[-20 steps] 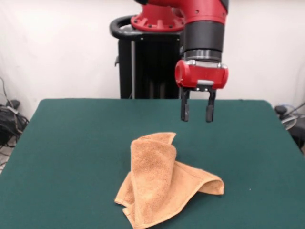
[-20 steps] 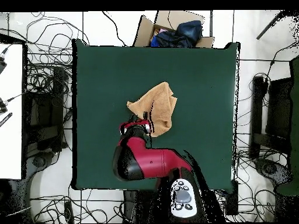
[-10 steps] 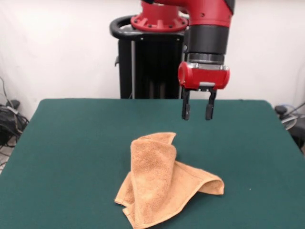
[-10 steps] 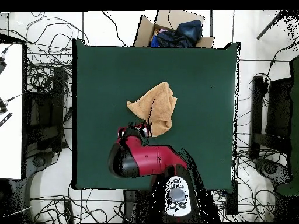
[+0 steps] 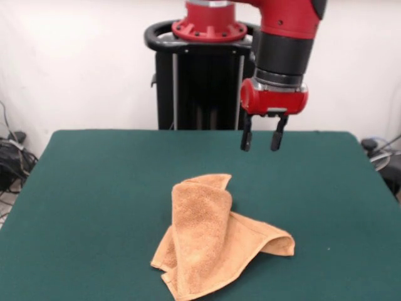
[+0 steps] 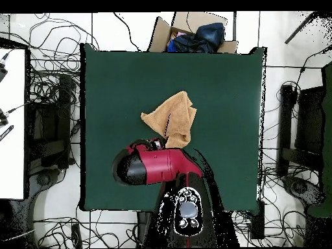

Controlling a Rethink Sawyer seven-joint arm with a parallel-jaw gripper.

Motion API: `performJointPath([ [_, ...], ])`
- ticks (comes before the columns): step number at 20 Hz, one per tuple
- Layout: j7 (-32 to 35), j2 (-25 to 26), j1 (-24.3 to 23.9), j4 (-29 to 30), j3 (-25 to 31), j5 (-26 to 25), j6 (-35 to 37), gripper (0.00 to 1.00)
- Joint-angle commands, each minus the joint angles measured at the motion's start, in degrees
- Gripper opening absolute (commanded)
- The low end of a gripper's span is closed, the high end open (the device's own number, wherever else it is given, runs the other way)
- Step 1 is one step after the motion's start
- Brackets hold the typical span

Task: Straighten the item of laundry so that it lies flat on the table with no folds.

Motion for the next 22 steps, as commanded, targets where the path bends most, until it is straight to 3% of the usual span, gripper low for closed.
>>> performJointPath([
  [1, 6.77, -0.15, 1.27, -5.51, 1.82, 2.92, 9.68, 1.0],
  [22, 6.76, 0.79, 0.85, -5.42, 2.32, 1.96, 11.25, 1.0],
])
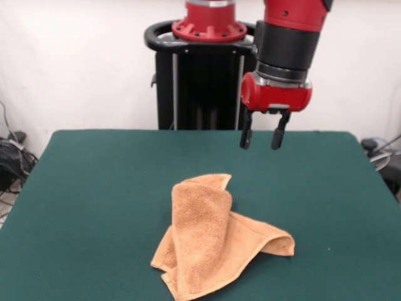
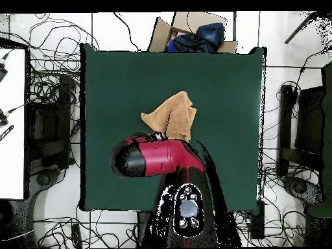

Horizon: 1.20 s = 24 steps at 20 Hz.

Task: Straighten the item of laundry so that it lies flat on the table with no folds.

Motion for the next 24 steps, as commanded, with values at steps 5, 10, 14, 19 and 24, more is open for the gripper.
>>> performJointPath([
  [5, 6.37, 1.85, 0.46, -1.94, 2.46, 1.78, 6.94, 1.0],
  [10, 5.54, 1.22, -0.57, -1.1, 2.75, 1.77, 7.32, 1.0],
  [14, 5.33, 1.51, -0.82, -0.85, 3.09, 1.95, 7.71, 1.0],
  [19, 5.49, 1.68, -0.48, -1.27, 3.11, 2.16, 8.92, 1.0],
  [24, 5.83, 1.6, -0.31, -1.43, 2.9, 2.07, 9.49, 1.0],
])
